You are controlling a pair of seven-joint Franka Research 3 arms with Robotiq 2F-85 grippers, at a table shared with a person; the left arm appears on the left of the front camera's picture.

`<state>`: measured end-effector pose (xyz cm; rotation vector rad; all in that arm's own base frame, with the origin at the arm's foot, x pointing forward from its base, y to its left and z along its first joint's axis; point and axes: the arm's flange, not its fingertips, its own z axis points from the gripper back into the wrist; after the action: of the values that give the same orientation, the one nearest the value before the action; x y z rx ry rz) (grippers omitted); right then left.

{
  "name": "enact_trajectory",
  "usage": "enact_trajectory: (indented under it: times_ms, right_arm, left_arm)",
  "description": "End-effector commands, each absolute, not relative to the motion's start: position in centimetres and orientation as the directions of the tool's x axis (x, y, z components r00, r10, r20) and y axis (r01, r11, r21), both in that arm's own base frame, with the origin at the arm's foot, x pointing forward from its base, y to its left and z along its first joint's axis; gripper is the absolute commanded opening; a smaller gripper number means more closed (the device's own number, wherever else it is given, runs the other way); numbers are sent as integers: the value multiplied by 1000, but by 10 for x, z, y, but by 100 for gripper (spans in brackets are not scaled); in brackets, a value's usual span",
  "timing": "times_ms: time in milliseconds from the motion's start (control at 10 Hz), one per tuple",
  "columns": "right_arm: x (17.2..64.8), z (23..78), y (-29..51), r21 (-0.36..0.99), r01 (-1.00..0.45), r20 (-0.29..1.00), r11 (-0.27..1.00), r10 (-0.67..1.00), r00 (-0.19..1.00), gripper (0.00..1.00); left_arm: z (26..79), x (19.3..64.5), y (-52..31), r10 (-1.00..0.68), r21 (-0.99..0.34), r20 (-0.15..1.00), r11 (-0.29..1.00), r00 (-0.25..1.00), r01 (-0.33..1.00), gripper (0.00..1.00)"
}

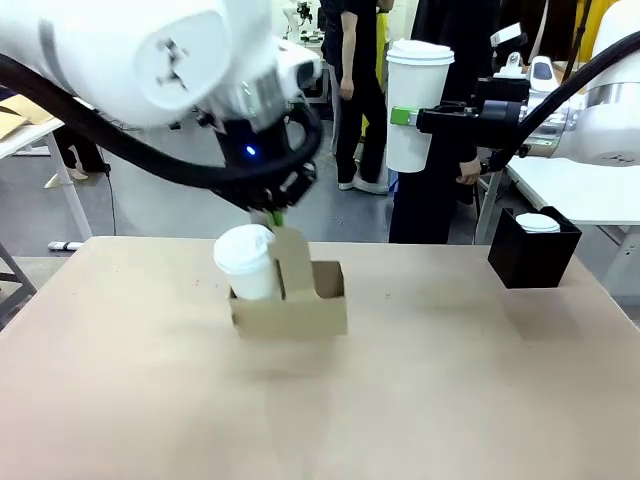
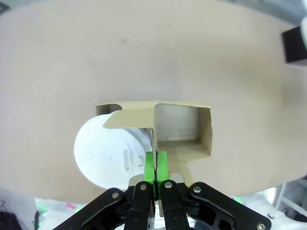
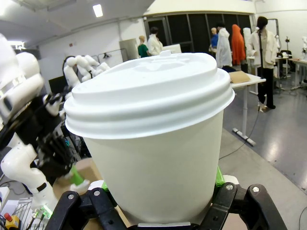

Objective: Pour a drink into a cup and package it in a carrier.
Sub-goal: Position the Cup Carrier in the center of the table, then insert the held 600 ml Paper Cup into the Cup Carrier.

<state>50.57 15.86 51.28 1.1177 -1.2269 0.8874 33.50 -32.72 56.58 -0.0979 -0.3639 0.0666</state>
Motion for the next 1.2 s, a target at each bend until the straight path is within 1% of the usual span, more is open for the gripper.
enact_trajectory:
  times_ms: [0,100,500,600,700,1100]
  right_arm:
    - [508,518,161,156,-953,988,259,-52,147,81]
    - [508,518,161,156,-953,988,259,-52,147,81]
    - [508,518,161,156,-953,988,259,-52,147,81]
    - [508,518,161,156,-953,988,259,-52,147,81]
    - [508,518,161,156,-953,988,259,-52,147,81]
    - [508,518,161,156,-953,988,259,-52,147,81]
  left_arm:
    - [548,332,-347,99,-96,364,993,926,-68,2]
    - [536,329,-361,79,-82,338,995,938,-54,2]
    - [501,335,-394,39,-20,314,999,948,-35,2]
    - [497,337,-399,-4,-16,295,1000,956,10,2]
    - [498,330,-382,23,-26,296,1000,955,-16,2]
    - [498,330,-382,23,-26,296,1000,955,-16,2]
